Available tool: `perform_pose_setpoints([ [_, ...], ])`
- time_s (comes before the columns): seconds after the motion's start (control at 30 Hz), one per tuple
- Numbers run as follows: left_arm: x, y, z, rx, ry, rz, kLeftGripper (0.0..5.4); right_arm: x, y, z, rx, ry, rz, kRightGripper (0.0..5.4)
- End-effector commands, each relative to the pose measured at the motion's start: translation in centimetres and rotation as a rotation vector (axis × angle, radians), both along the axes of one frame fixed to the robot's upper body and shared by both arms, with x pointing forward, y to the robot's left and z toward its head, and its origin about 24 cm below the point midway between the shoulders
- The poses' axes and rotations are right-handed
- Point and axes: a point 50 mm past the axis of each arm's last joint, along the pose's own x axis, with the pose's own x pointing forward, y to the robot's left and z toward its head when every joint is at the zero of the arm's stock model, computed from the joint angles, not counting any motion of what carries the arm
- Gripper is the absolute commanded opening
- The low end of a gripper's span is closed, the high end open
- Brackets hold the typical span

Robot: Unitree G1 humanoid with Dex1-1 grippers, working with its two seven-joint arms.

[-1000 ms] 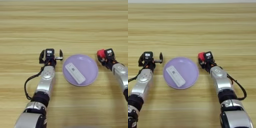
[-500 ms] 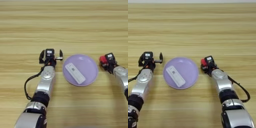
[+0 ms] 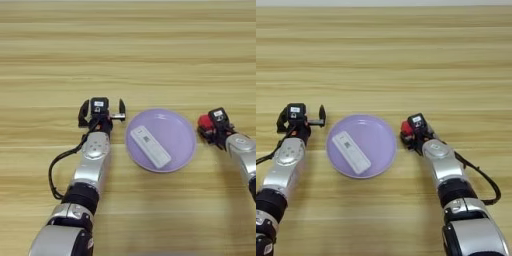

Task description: Move the objects on the table

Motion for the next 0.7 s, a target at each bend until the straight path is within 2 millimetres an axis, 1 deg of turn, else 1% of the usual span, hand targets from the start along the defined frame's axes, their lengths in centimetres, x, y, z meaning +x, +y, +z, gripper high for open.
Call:
perform_pose_setpoints([
  [0.03, 0.2, 0.0, 0.3, 0.011, -0.011, 0.002, 5.40, 0.2, 0.2, 0.4, 0.024, -0.017, 0.003, 3.37],
  [0.2, 0.2, 0.0, 0.3, 0.012, -0.011, 0.001, 5.40, 0.5, 0.2, 1.1, 0.042, -0.060, -0.006, 3.84],
  [0.5, 0.2, 0.0, 0.3, 0.014, -0.011, 0.002, 5.40, 0.9, 0.6, 2.5, 0.098, -0.172, -0.006, 4.90],
  [0.67, 0.3, 0.4, 0.3, 0.028, -0.008, 0.009, 5.40, 1.2, 0.8, 3.8, 0.146, -0.274, -0.012, 5.38],
  [0.7, 0.4, 0.7, 0.3, 0.030, -0.008, 0.015, 5.40, 1.2, 0.7, 4.2, 0.155, -0.300, -0.018, 5.38],
])
